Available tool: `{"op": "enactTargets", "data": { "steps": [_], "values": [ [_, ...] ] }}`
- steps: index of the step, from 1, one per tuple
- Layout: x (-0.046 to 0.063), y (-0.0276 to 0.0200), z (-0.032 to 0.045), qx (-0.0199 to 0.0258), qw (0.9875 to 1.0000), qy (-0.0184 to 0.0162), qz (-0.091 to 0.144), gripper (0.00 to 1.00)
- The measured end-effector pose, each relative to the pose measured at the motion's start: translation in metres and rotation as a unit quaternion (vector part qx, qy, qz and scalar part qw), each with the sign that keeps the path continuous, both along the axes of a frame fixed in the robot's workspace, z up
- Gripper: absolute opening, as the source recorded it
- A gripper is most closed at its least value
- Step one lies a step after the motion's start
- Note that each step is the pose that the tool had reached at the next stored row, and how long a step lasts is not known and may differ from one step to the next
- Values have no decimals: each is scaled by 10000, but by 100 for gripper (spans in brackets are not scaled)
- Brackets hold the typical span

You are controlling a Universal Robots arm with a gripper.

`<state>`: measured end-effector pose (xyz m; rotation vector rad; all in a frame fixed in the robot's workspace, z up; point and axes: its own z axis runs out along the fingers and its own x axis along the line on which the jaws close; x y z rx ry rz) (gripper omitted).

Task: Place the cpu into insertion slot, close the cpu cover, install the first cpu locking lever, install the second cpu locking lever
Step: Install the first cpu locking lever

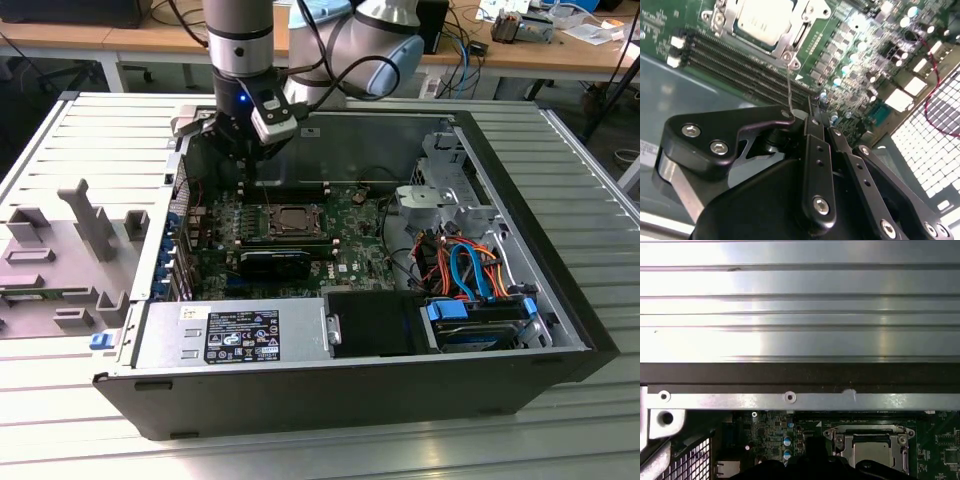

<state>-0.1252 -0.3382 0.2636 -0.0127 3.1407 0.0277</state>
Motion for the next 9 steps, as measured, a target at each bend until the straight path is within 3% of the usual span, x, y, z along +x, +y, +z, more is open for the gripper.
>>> {"op": "enactTargets", "data": {
  "steps": [3, 9],
  "values": [
    [0, 55, -2, 0, 10000, 0, 64, 11],
    [15, 83, -16, 1, 9999, -1, 100, 11]
  ]
}}
